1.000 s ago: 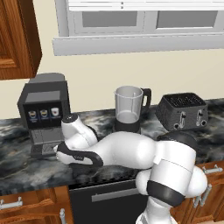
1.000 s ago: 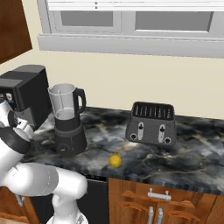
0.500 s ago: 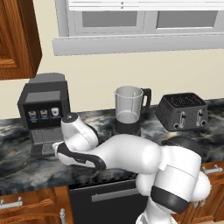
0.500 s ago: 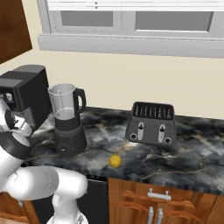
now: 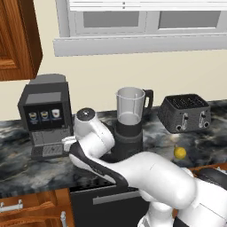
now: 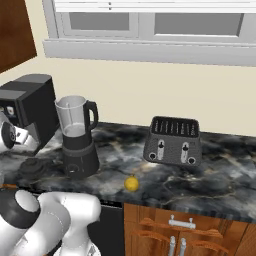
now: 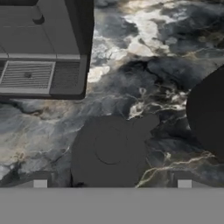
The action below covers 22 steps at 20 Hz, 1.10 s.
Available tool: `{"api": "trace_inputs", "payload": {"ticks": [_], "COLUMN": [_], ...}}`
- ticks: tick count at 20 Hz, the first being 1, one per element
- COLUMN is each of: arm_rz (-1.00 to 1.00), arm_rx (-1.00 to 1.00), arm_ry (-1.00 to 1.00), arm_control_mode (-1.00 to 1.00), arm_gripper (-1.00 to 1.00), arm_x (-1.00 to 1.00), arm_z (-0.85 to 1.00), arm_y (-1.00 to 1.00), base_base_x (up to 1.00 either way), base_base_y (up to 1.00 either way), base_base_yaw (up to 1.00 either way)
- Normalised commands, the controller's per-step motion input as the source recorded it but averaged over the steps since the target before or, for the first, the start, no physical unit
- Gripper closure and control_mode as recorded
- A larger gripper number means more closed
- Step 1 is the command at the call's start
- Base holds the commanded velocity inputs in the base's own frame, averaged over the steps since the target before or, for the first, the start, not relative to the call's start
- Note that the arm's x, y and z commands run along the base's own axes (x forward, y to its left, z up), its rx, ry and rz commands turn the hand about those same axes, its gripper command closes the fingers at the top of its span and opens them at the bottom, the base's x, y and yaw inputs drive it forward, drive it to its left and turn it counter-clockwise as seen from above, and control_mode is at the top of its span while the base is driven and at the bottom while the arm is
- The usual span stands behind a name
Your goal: Open the blender lid, put the pear in the blender, close the lid, and start the blender.
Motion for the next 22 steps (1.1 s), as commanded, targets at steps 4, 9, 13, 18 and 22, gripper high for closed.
{"api": "trace_inputs", "payload": {"ticks": [4, 9, 13, 18, 22], "arm_rz": [0.00, 0.00, 0.00, 0.00, 0.00], "arm_rx": [0.06, 0.04, 0.07, 0.06, 0.07], "arm_ry": [-0.14, -0.08, -0.06, -0.03, 0.00], "arm_control_mode": [-1.00, -1.00, -1.00, -1.00, -1.00], "arm_gripper": [-1.00, -1.00, -1.00, -1.00, -1.00], "arm_x": [-0.55, -0.37, -0.30, -0.19, -0.15], "arm_z": [0.84, 0.84, 0.76, 0.71, 0.18], "arm_y": [-0.72, -0.95, -1.00, -1.00, -1.00], "base_base_x": [0.00, 0.00, 0.00, 0.00, 0.00], "base_base_y": [0.00, 0.00, 0.00, 0.00, 0.00], "base_base_yaw": [0.00, 0.00, 0.00, 0.00, 0.00]}}
